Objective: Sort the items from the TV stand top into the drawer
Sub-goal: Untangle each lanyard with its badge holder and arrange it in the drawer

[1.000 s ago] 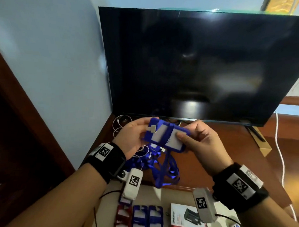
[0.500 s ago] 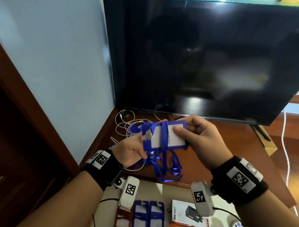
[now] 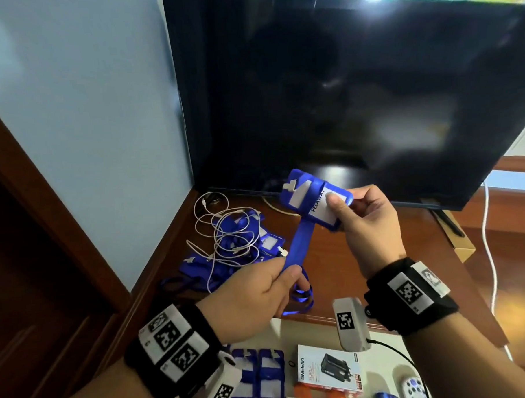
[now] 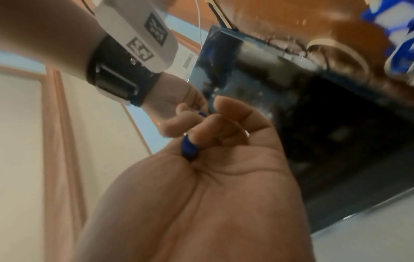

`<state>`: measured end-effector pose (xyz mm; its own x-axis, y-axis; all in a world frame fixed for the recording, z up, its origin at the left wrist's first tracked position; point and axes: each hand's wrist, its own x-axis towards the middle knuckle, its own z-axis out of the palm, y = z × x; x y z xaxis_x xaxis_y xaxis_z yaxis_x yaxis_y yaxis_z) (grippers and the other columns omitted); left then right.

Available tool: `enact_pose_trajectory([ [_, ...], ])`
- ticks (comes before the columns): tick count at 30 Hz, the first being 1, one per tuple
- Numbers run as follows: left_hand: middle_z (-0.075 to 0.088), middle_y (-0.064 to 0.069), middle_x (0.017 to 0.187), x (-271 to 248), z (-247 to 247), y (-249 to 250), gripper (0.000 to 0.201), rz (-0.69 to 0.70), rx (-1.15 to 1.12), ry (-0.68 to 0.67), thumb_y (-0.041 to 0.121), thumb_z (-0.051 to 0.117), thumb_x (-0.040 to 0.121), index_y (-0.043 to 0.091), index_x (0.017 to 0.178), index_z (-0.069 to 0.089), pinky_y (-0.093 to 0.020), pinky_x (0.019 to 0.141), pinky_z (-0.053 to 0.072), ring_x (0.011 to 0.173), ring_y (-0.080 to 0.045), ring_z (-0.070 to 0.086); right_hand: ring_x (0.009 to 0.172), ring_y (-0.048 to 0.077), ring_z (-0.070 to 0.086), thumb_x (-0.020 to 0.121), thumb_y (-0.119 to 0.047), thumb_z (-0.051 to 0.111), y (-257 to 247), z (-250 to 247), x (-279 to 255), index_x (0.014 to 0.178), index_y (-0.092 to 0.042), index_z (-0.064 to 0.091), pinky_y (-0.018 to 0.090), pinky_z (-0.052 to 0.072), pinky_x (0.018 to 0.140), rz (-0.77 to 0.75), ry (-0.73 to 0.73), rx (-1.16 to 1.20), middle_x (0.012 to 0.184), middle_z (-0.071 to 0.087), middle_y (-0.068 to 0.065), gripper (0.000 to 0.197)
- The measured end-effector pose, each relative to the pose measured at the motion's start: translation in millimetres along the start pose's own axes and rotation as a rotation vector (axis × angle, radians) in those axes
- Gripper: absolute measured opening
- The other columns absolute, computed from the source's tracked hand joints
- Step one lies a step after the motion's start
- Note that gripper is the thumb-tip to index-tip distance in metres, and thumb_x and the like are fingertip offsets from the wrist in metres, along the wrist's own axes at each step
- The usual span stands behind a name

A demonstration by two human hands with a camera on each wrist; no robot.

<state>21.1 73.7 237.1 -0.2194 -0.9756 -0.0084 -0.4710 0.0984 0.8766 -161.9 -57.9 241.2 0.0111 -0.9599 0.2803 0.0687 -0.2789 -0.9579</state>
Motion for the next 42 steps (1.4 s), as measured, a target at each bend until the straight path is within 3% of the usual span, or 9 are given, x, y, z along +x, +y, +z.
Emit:
enact_pose_trajectory([
  [6, 0.053, 0.007, 0.076, 4.0, -25.4, 50.0, 0.044, 0.188, 0.824, 0.146, 0.047, 0.032, 0.108, 0.022, 0.087, 0.061, -0.033, 0.075, 0.044, 0.076, -0.012, 0.050, 0.073, 0.017, 0.067, 0.091, -0.027, 0.077, 23.4, 5.1, -21.8, 0.085, -0.030, 0.061, 0.042, 0.057, 0.067, -0.176, -0.231, -0.416, 0.079, 0.070, -0.006, 0.016],
  [10, 0.063, 0.005, 0.082, 34.5, -69.7, 60.5, 0.040, 0.245, 0.986, 0.302, 0.050, 0.051, 0.102, 0.022, 0.086, 0.075, -0.033, 0.072, 0.043, 0.081, -0.015, 0.057, 0.076, 0.029, 0.070, 0.093, -0.024, 0.076, 18.1, 9.6, -36.4, 0.089, -0.027, 0.066, 0.048, 0.059, 0.070, -0.119, -0.475, -0.239, 0.085, 0.074, 0.003, 0.011],
  [14, 0.077, 0.007, 0.085, 63.8, -108.6, 41.5, 0.022, 0.019, 0.559, 0.041, 0.049, 0.075, 0.089, 0.028, 0.092, 0.083, -0.023, 0.072, 0.054, 0.083, -0.008, 0.071, 0.076, 0.029, 0.074, 0.089, -0.011, 0.076, 3.0, 8.7, -43.6, 0.087, -0.022, 0.067, 0.041, 0.059, 0.067, -0.005, -0.628, -0.040, 0.086, 0.077, 0.015, 0.014],
  [18, 0.078, -0.010, 0.104, 67.3, -101.9, 12.6, 0.018, -0.125, -0.127, -0.138, 0.022, 0.080, 0.085, 0.014, 0.101, 0.080, -0.031, 0.081, 0.062, 0.097, -0.024, 0.075, 0.072, 0.026, 0.073, 0.086, -0.004, 0.072, -4.4, 4.6, -44.1, 0.089, -0.008, 0.063, 0.033, 0.059, 0.064, 0.047, -0.591, 0.129, 0.082, 0.076, 0.019, 0.011],
  [26, 0.070, -0.014, 0.127, 51.1, -28.8, -36.0, 0.031, -0.157, -1.103, 0.015, 0.016, 0.066, 0.090, 0.013, 0.120, 0.072, -0.024, 0.081, 0.061, 0.107, -0.019, 0.069, 0.082, 0.032, 0.070, 0.089, -0.014, 0.072, 8.0, 13.6, -45.9, 0.088, -0.015, 0.062, 0.037, 0.059, 0.065, 0.116, -0.325, 0.253, 0.092, 0.072, 0.023, 0.010],
  [30, 0.069, -0.016, 0.127, 46.3, -15.1, -50.7, 0.044, -0.179, -1.241, 0.188, 0.008, 0.058, 0.088, 0.004, 0.132, 0.061, -0.020, 0.073, 0.060, 0.098, -0.016, 0.067, 0.083, 0.034, 0.067, 0.092, -0.022, 0.073, 21.7, 21.6, -52.3, 0.090, -0.016, 0.057, 0.042, 0.055, 0.067, 0.173, -0.219, 0.211, 0.096, 0.071, 0.025, 0.017],
  [36, 0.069, -0.015, 0.130, 20.5, -23.8, -72.3, 0.048, -0.298, -1.044, 0.111, 0.038, 0.043, 0.106, 0.007, 0.137, 0.062, -0.031, 0.087, 0.056, 0.105, -0.021, 0.066, 0.057, 0.021, 0.067, 0.097, -0.022, 0.070, 43.6, 35.7, -77.0, 0.086, -0.013, 0.048, 0.036, 0.057, 0.050, 0.300, -0.153, 0.004, 0.076, 0.065, 0.013, 0.027],
  [40, 0.079, -0.006, 0.103, 4.6, 4.4, -121.1, 0.015, -0.447, -0.719, 0.262, 0.011, 0.060, 0.102, 0.008, 0.106, 0.074, -0.022, 0.071, 0.056, 0.087, -0.013, 0.070, 0.052, 0.028, 0.063, 0.098, -0.042, 0.066, 82.8, 39.5, -106.8, 0.081, -0.018, 0.046, 0.040, 0.055, 0.047, 0.441, -0.395, -0.363, 0.068, 0.068, 0.011, 0.035],
  [42, 0.078, -0.006, 0.093, -4.0, 21.7, -158.4, 0.012, -0.569, -0.661, 0.194, 0.006, 0.062, 0.100, 0.005, 0.099, 0.074, -0.018, 0.061, 0.054, 0.077, -0.011, 0.069, 0.075, 0.026, 0.070, 0.097, -0.056, 0.057, 106.1, 32.9, -120.6, 0.087, -0.020, 0.056, 0.036, 0.053, 0.061, 0.425, -0.647, -0.773, 0.082, 0.073, 0.004, 0.037],
])
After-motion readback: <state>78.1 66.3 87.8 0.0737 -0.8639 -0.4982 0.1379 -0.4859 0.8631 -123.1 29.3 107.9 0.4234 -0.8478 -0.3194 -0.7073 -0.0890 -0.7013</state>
